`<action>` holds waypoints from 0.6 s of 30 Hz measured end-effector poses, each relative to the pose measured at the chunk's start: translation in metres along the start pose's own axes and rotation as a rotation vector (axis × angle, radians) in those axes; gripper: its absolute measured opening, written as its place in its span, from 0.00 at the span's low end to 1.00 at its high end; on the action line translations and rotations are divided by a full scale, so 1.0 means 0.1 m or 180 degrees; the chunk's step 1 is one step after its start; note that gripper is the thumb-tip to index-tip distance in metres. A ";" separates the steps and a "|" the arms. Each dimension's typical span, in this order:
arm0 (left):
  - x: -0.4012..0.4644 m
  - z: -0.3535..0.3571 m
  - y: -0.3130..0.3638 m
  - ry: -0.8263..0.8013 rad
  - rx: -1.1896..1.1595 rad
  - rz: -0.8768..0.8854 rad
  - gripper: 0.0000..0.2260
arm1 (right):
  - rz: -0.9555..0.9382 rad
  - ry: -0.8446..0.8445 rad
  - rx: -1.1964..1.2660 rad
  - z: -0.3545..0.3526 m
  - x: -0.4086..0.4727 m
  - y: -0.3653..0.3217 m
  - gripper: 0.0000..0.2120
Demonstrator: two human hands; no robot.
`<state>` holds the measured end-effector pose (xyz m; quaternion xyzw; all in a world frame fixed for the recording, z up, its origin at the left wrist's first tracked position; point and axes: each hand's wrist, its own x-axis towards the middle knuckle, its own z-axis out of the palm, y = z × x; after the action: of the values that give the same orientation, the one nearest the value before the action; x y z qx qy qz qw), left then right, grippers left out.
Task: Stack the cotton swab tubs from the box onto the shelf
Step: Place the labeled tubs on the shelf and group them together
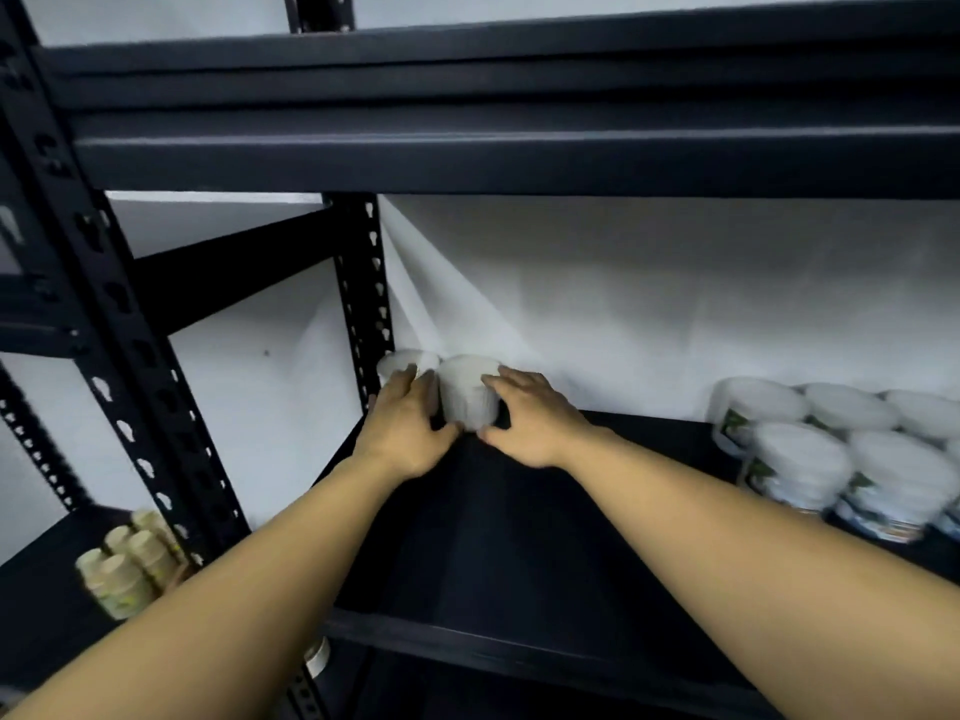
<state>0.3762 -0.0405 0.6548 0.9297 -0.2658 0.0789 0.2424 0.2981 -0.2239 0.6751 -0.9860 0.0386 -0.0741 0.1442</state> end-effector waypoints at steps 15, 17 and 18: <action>0.16 0.12 -0.42 0.0096 -0.0049 0.0221 0.35 | 0.0143 0.0297 0.0020 0.30 0.23 -0.07 0.30; 0.05 0.11 -0.38 0.0101 -0.0067 0.0320 0.33 | 0.0130 0.0334 0.0072 0.28 0.05 -0.04 0.29; -0.02 0.11 -0.35 0.0125 -0.0074 0.0393 0.31 | 0.0124 0.0364 0.0099 0.28 -0.06 -0.02 0.29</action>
<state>0.3933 -0.0190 0.6307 0.9069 -0.3187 0.1088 0.2531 0.2965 -0.2139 0.6486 -0.9769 0.0648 -0.1281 0.1585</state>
